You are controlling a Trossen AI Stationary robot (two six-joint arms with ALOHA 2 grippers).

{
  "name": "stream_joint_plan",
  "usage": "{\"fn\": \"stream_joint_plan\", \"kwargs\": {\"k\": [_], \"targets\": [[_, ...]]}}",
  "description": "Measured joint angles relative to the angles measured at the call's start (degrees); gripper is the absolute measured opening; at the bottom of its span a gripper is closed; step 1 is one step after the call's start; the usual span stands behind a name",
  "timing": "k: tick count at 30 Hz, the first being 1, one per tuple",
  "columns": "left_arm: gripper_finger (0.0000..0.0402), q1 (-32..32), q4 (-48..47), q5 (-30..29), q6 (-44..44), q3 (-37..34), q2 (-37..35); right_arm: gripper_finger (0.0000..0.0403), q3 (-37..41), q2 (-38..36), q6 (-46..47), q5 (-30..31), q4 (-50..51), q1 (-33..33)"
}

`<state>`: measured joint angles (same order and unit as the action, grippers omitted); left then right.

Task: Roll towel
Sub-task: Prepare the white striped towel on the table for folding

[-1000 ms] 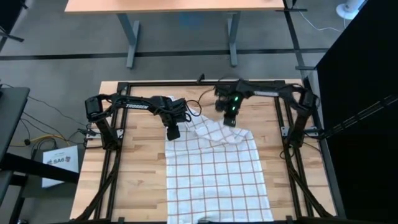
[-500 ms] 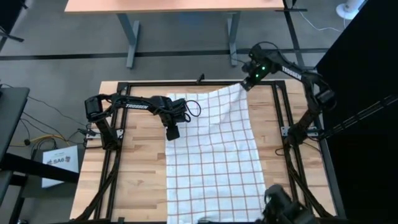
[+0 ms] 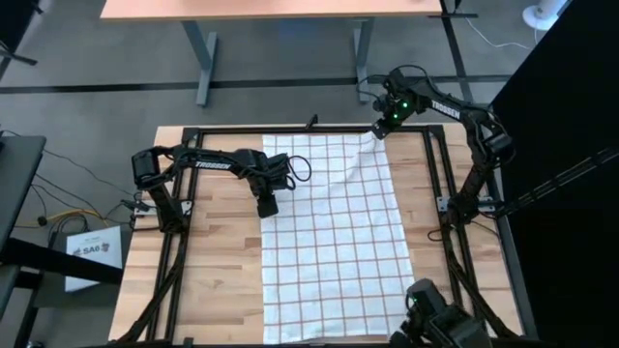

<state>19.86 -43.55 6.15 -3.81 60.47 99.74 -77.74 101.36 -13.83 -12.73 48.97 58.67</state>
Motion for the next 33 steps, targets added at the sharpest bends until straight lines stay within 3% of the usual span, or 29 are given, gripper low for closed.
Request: {"fn": "stream_joint_plan", "kwargs": {"k": [5,9,17,28,33], "targets": [[0.0093,-0.14,-3.37,-1.36,-0.42,4.85,-1.52,0.0166,-6.39,-0.09,-4.53,-1.19,9.53,-2.89],[0.0093,-2.62,-7.06,-0.93,-0.35,10.28,-3.88,0.0184,-7.55,-2.41,-10.23,-8.73,17.2,-8.1],[0.0093,-14.57,-15.3,-1.09,2.6,15.62,-4.92,0.0177,2.21,-13.74,-10.14,-11.36,19.17,-25.84],[0.0093,-34.97,-15.96,-2.75,19.85,18.13,-4.92,0.0174,18.02,-31.65,15.38,-10.81,10.15,-59.14],[0.0093,-44.32,-16.34,-5.97,24.85,18.16,-4.9,0.0174,21.25,-32.19,31.1,-2.04,4.68,-77.74]]}}
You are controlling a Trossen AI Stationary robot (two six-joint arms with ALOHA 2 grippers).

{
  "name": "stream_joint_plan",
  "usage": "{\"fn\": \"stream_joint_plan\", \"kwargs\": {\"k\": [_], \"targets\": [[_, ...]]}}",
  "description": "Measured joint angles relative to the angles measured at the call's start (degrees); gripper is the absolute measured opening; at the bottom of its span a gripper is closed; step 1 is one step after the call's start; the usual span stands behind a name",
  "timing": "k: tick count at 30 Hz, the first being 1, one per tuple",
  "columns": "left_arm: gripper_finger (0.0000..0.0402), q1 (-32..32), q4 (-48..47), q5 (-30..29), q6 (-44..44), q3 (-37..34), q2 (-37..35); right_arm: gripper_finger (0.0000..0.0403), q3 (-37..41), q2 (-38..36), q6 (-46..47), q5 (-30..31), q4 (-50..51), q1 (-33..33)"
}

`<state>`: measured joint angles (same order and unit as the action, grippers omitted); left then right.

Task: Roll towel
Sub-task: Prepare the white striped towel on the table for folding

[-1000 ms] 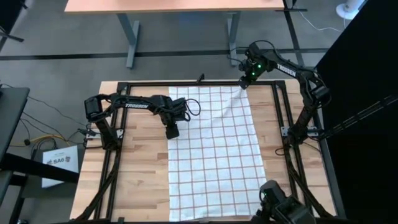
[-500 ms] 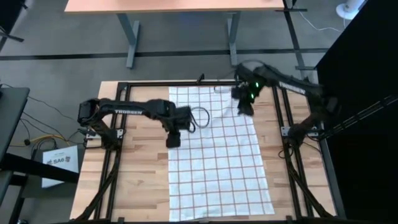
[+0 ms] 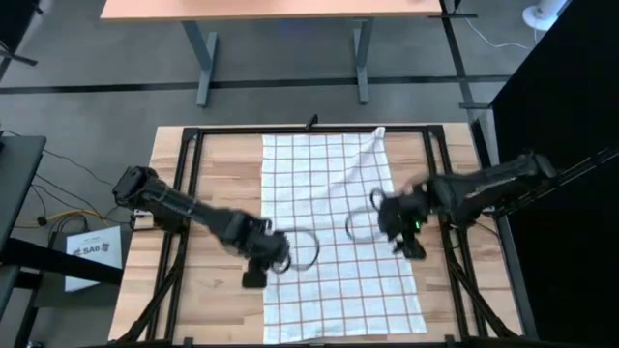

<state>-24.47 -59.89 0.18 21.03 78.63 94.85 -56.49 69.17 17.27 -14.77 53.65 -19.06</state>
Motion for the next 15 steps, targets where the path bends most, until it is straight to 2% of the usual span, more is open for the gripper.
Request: {"fn": "stream_joint_plan", "kwargs": {"k": [3,6,11,15], "targets": [[0.0093,-4.83,0.05,-3.42,2.9,0.0,0.01,0.0174,0.04,3.23,8.51,8.13,-4.09,-9.98],[0.0093,-9.08,0.71,-5.02,6.07,0.0,0.02,0.0174,0.09,7.97,15.94,13.27,-9.59,-16.94],[0.0093,-14.28,4.7,-5.63,9.74,0.0,0.02,0.0174,-0.66,16.75,24.99,14.65,-17.14,-23.85],[0.0093,-16.36,7.32,-6.4,11.9,0.0,0.56,0.0175,-2.44,21.79,27.77,14.65,-17.77,-27.06]]}}
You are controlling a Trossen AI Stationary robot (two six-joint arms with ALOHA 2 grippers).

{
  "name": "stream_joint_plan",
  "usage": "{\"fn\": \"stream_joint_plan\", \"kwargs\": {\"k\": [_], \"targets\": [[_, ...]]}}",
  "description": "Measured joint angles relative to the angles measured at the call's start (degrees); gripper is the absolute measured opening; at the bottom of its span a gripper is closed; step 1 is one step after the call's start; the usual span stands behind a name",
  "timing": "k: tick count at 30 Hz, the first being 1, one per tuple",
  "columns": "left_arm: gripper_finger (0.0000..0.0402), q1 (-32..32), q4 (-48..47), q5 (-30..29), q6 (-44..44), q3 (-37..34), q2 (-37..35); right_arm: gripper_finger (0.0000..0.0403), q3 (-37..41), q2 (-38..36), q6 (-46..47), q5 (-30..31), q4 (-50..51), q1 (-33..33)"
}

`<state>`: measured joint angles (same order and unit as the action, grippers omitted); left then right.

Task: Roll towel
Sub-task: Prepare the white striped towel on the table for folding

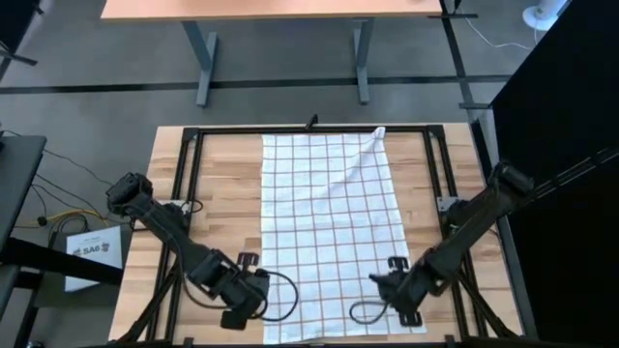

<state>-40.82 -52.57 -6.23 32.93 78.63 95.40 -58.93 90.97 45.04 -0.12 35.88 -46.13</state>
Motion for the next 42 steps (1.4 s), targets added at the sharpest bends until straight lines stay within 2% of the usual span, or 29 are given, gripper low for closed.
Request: {"fn": "stream_joint_plan", "kwargs": {"k": [12,19,23,30,42], "targets": [[0.0093,1.38,13.66,-3.71,-0.42,0.0,13.78,0.0175,-0.4,5.41,1.4,0.02,-2.52,-1.28],[0.0093,2.96,20.25,4.31,-0.97,-0.04,21.14,0.0175,-0.4,5.41,3.09,0.0,-2.21,-2.56],[0.0093,0.48,20.02,4.62,0.25,0.09,21.69,0.0175,-0.4,5.39,4.21,-0.01,-1.82,-4.13],[0.0093,-3.41,14.06,2.55,1.86,0.06,21.36,0.0175,-0.4,5.37,4.62,-0.13,-1.68,-5.98],[0.0093,1.68,11.13,-2.58,-1.39,-0.12,20.8,0.0175,-0.4,5.3,1.13,-0.07,-4.44,-2.47]]}}
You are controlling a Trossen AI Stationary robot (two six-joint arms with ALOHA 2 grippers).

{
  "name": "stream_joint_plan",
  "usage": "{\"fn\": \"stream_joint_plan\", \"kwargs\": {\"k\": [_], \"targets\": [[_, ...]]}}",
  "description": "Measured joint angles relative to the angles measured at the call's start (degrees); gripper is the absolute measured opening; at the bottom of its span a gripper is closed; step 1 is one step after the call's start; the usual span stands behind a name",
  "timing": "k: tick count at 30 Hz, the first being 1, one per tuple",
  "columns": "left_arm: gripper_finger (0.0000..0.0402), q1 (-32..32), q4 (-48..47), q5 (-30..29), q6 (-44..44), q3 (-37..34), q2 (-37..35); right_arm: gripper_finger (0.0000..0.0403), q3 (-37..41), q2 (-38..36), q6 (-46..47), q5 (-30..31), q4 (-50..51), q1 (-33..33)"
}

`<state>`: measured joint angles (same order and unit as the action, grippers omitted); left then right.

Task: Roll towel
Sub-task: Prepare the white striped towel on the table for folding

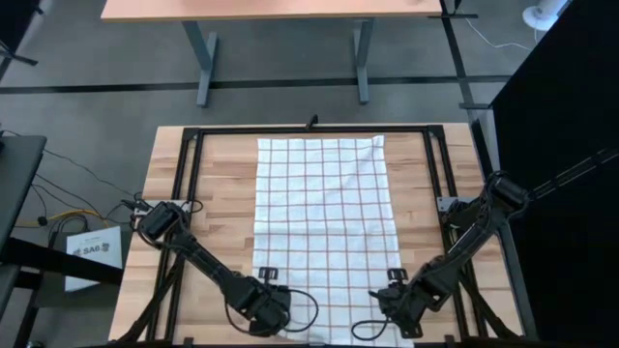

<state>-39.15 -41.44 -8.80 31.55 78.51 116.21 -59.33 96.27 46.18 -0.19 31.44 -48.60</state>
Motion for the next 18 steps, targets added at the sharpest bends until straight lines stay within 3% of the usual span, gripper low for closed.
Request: {"fn": "stream_joint_plan", "kwargs": {"k": [6,11,18], "targets": [[0.0093,-1.24,-1.26,2.2,5.69,-0.31,-3.59,0.0175,0.0,0.0,0.5,-0.01,-2.63,-0.09],[0.0093,-3.68,-0.53,10.24,12.74,-0.18,-7.09,0.0175,0.0,0.0,0.48,-0.07,-2.82,-0.18],[0.0093,-7.2,12.72,14.03,19.4,-0.13,-8.07,0.0178,-0.01,0.62,0.42,-1.77,-11.95,-0.94]]}}
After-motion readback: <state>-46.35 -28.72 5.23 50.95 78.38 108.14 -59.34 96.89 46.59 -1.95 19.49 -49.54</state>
